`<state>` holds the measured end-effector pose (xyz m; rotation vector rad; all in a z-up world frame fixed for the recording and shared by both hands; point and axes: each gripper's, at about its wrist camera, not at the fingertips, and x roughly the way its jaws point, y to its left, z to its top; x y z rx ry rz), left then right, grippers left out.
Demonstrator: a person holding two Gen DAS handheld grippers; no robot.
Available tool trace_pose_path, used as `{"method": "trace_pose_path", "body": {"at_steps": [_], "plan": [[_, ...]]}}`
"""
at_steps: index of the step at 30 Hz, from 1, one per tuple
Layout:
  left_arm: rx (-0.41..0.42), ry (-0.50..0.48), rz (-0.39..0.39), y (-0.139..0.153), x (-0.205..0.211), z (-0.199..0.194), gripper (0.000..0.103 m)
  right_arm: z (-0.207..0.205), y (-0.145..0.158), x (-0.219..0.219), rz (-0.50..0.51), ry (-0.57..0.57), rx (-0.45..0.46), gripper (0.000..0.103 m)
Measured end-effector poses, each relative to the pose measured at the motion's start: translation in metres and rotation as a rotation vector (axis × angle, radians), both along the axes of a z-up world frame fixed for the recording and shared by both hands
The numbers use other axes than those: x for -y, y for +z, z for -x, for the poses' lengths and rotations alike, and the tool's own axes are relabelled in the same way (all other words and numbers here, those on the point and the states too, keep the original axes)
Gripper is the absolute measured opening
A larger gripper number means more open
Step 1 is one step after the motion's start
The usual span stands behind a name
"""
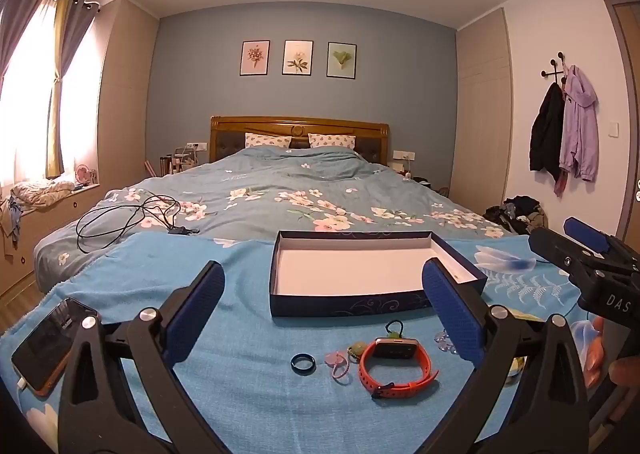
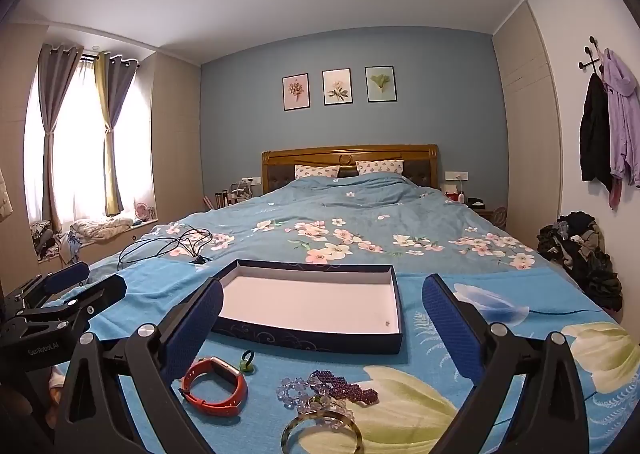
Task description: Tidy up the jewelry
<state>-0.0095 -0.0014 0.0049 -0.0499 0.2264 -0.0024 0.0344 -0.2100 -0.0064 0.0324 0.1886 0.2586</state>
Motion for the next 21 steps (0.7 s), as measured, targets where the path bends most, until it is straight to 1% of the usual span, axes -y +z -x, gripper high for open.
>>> {"method": "trace_pose_path", "body": {"at_steps": [12,14,21], "plan": [[0.006,-0.006,-0.002,-0.0028,-0.0007,-0.0015,0.097,-0.0015,0.002,0.0001,-0.006,0.007,0.0,0.096],[0.006,-0.007,-0.003,-0.0031,-0.0006,-0.0013,0.097,0.001,-0.003,0.0083,-0.005,0.005,-0.001,0.096],[0.005,-0.006,-0.004,-0.0027,0.0001,-0.0017,0.097,-0.0022,-0.0016,0.0036,-0.006,0.005,-0.002,0.096]]}}
